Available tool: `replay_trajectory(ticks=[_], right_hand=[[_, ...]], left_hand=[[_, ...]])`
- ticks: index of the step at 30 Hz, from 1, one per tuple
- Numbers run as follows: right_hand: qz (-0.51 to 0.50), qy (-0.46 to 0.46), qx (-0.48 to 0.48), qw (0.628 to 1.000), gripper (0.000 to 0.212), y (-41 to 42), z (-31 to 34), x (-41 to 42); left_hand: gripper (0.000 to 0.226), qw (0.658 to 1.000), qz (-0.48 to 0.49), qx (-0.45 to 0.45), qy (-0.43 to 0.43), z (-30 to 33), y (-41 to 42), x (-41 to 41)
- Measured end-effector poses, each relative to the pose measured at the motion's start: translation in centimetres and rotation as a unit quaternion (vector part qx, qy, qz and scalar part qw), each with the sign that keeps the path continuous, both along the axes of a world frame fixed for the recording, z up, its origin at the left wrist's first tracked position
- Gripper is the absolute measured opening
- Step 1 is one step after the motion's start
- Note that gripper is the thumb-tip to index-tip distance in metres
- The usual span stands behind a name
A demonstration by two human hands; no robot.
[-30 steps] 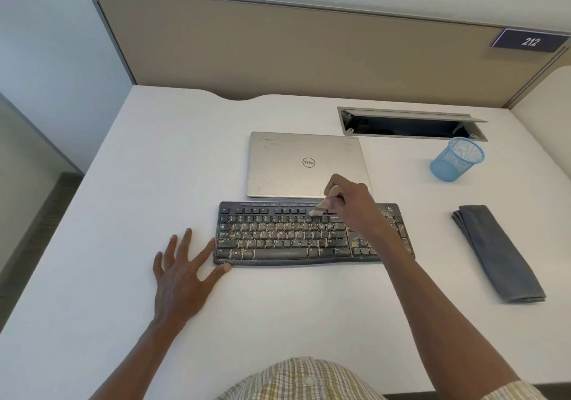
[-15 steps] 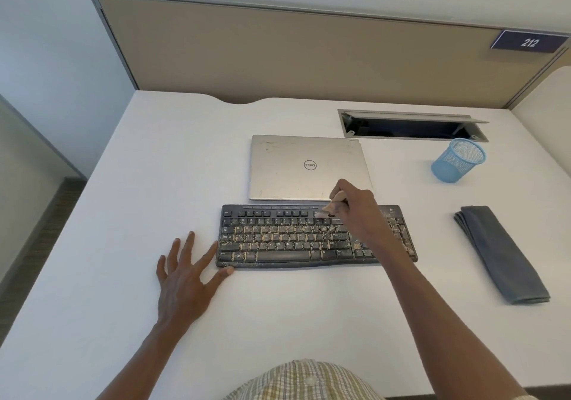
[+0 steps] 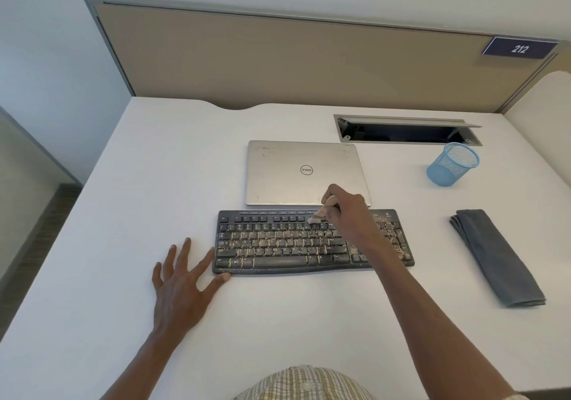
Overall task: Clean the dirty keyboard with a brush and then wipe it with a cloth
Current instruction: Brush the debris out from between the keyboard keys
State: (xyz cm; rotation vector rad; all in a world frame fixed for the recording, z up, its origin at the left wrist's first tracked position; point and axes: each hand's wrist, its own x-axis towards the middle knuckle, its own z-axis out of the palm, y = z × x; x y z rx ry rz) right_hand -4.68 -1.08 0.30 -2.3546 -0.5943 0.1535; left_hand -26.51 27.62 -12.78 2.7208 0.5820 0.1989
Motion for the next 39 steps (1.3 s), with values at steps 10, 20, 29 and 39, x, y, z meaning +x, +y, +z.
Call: replay_trajectory(ticks=[10, 20, 29, 39], right_hand=[[-0.089, -0.037, -0.068, 0.993, 0.018, -3.1, 1.4, 0.2], [-0.153, 0.014, 0.025, 0.988, 0.013, 1.4, -1.1, -0.2], [-0.214, -0.051, 0.018, 0.975, 0.007, -0.2, -0.1, -0.2], [-0.259, -0.021, 0.0, 0.966, 0.01, -1.9, -1.5, 0.6]], left_hand=[[0.077, 1.0, 0.0, 0.007, 0.003, -0.1, 0.0, 0.1], [0.075, 1.0, -0.001, 0.005, 0.006, -0.2, 0.1, 0.0], [0.075, 1.0, 0.0, 0.003, 0.0, -0.2, 0.1, 0.0], [0.074, 1.0, -0.002, 0.007, 0.005, -0.2, 0.1, 0.0]])
